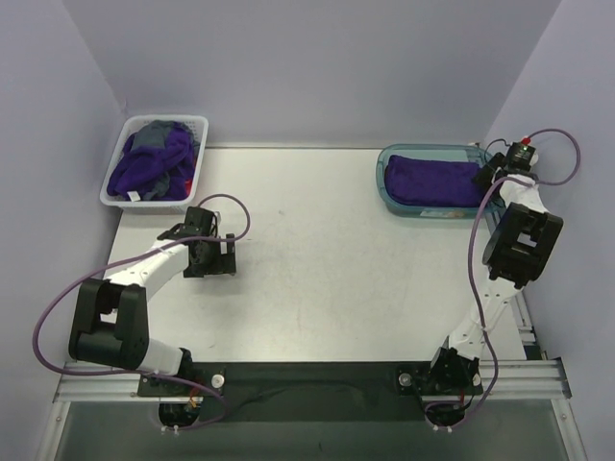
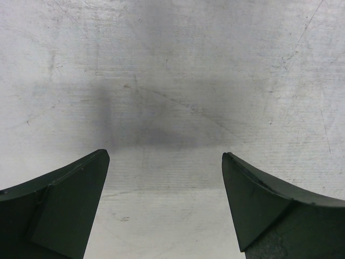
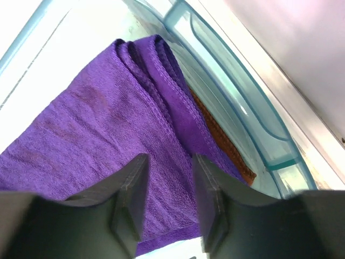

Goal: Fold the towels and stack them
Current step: Neatly place the folded towel into the bin

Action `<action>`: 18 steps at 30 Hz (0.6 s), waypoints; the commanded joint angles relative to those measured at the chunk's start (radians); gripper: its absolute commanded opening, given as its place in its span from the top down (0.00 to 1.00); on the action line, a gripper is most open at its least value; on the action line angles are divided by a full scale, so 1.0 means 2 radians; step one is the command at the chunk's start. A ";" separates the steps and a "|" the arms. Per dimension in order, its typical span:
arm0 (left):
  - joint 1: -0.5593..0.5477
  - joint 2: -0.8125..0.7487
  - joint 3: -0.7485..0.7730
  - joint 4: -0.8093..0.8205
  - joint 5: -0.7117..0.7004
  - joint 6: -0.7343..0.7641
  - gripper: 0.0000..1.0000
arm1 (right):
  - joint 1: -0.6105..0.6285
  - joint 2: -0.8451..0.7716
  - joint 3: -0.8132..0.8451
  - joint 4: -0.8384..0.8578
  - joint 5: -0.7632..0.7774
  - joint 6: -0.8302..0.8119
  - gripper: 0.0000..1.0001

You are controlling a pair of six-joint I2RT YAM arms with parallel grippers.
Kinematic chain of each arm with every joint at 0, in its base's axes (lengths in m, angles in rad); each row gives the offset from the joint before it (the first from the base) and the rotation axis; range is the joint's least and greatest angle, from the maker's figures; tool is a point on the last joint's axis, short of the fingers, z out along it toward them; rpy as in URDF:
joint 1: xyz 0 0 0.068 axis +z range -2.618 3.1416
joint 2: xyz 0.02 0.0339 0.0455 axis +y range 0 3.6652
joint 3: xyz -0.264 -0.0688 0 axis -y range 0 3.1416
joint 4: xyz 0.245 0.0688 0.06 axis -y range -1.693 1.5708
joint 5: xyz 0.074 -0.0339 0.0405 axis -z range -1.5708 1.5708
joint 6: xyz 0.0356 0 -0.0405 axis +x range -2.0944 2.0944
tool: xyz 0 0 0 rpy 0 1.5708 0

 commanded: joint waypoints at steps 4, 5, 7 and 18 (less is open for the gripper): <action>0.002 -0.044 0.016 0.014 0.010 0.001 0.03 | 0.036 -0.110 -0.010 -0.010 0.040 -0.066 0.43; 0.002 -0.060 0.014 0.014 0.009 0.001 0.02 | 0.043 -0.129 -0.020 -0.011 0.050 -0.072 0.38; 0.003 -0.078 0.013 0.017 0.009 -0.002 0.03 | 0.067 -0.192 -0.051 -0.016 0.078 -0.083 0.24; -0.001 -0.283 0.090 -0.089 -0.038 -0.020 0.03 | 0.118 -0.612 -0.238 -0.156 0.144 -0.039 0.00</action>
